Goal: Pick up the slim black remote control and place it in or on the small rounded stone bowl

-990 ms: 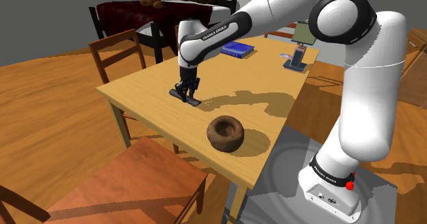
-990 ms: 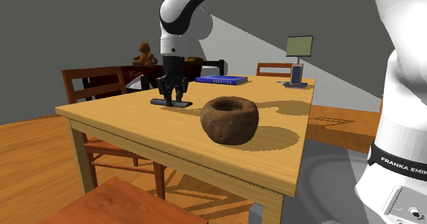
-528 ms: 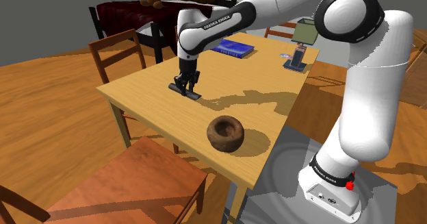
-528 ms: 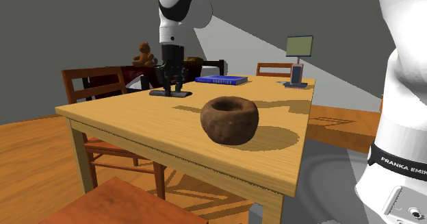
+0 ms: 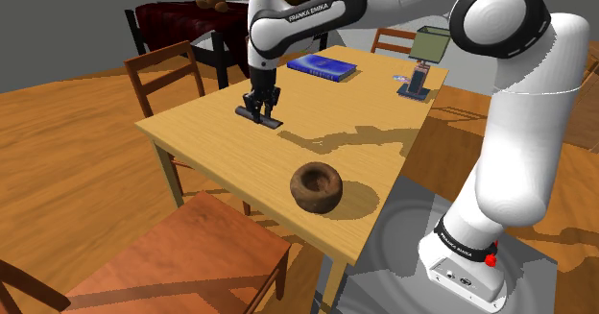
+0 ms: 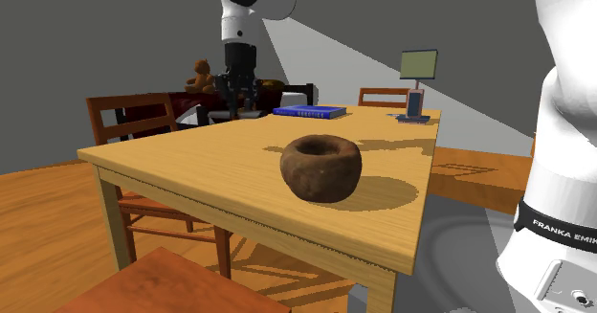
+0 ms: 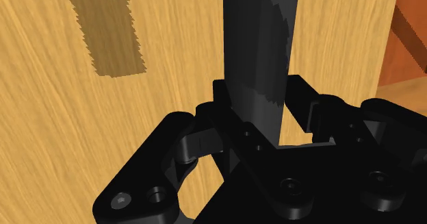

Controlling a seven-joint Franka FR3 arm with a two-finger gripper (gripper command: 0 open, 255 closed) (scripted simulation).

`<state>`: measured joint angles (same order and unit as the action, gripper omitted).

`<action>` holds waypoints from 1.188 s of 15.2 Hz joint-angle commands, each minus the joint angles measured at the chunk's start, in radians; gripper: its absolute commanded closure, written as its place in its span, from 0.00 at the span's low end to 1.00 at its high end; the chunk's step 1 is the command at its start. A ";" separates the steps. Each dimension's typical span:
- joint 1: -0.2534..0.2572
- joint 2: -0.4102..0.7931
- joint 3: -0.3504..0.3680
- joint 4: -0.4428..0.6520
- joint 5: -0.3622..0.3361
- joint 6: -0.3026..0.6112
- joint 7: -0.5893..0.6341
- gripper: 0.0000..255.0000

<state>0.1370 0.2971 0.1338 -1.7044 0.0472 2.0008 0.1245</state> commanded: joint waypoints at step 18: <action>0.017 -0.263 0.023 -0.184 0.034 -0.075 0.037 1.00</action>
<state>0.1499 0.0712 0.1532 -1.8387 0.0756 1.9129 0.1562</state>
